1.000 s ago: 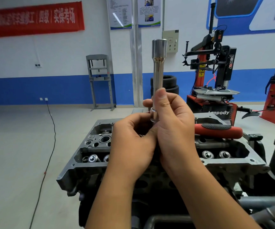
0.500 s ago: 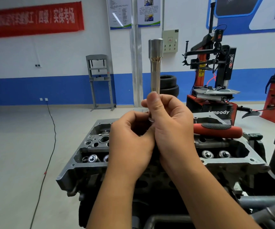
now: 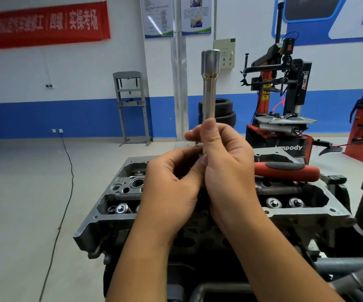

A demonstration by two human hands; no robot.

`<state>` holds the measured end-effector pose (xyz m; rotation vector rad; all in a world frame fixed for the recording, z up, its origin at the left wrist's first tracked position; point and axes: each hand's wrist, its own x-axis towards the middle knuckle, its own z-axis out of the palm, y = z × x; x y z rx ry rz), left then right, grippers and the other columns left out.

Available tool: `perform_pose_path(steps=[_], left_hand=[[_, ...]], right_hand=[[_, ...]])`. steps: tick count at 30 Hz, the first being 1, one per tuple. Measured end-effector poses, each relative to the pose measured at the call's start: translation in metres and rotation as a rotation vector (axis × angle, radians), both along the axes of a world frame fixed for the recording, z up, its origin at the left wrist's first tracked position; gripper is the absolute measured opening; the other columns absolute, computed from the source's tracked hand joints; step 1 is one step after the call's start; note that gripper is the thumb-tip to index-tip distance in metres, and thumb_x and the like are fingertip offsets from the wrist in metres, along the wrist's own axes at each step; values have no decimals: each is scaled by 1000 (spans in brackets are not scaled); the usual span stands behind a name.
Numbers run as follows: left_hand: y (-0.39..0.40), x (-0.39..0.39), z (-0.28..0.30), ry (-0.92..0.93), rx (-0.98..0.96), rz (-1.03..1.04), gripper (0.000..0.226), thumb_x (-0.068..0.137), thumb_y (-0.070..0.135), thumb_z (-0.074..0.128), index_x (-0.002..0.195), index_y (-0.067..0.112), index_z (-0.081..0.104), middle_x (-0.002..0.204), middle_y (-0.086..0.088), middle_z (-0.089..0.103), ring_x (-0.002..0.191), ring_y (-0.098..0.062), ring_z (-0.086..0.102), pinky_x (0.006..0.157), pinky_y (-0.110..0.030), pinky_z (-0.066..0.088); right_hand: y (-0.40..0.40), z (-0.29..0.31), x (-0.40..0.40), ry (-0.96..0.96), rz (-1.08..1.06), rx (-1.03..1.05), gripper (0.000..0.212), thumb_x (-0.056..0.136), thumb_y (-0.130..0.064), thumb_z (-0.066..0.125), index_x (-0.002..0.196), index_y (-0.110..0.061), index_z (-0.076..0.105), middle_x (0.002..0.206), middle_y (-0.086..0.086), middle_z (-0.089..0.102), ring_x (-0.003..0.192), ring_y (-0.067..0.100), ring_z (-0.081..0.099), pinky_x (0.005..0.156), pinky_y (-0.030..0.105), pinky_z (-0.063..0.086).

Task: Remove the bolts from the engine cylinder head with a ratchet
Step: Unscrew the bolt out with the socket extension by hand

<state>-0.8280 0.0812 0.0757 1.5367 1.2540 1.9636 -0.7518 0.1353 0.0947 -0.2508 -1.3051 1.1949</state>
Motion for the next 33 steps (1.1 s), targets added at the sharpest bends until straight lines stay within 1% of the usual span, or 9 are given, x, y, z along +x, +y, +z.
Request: perform_pose_path(steps=[3,8,14,18,20,25,29,31,33], left_hand=[[0,1,0,19,-44,-67,19,105,20,60,112,24,77,104,1,81,103,-16,76,89,-37,62],[2,5,0,36,24,42,20,103,13,63,109,23,79,100,7,81,98,-10,76,87,-35,63],[2,4,-1,33,11,-2,17,104,21,61,104,21,78,99,-2,80,99,-24,76,90,-48,62],[2,3,-1,57,48,59,15,101,14,67,107,21,79,98,4,81,96,-15,77,85,-38,64],[2,2,-1,62,46,65,16,101,15,67,107,23,80,98,5,81,96,-13,77,83,-34,63],[-2,1,0,32,-27,-45,24,107,16,56,111,26,78,106,5,80,106,-13,75,94,-37,60],[2,3,-2,-14,20,109,12,94,12,74,102,20,78,93,4,81,90,-14,78,82,-37,65],[3,3,-3,5,24,151,13,92,11,77,101,19,78,91,5,81,88,-14,78,81,-39,65],[1,2,-1,47,1,87,17,98,11,70,108,23,78,98,7,81,96,-11,77,84,-37,65]], right_hand=[[0,0,-2,-3,12,-25,46,92,-58,57,82,-17,74,85,2,75,83,20,70,86,50,60],[1,-1,0,20,4,-7,42,79,-58,70,91,-18,68,93,5,76,84,14,71,83,38,60],[0,1,-2,1,23,-36,45,92,-58,57,86,-16,73,87,3,75,84,20,70,90,53,59],[0,0,0,21,10,-19,38,86,-51,73,89,-14,68,92,13,74,81,16,67,82,41,59],[0,0,0,5,-4,-4,43,85,-52,69,92,-10,68,91,10,75,80,13,68,80,36,59],[-2,2,0,-6,18,-55,52,87,-58,55,87,-9,73,84,10,73,83,26,70,91,60,58],[-2,2,1,27,34,-72,36,84,-51,75,91,-16,69,94,18,72,82,24,67,89,62,59],[-1,0,2,17,20,-55,34,84,-45,78,93,-13,68,98,23,70,80,24,65,85,60,60],[-1,-1,1,1,10,-26,39,83,-51,72,90,-13,70,90,15,72,80,18,67,80,47,61]])
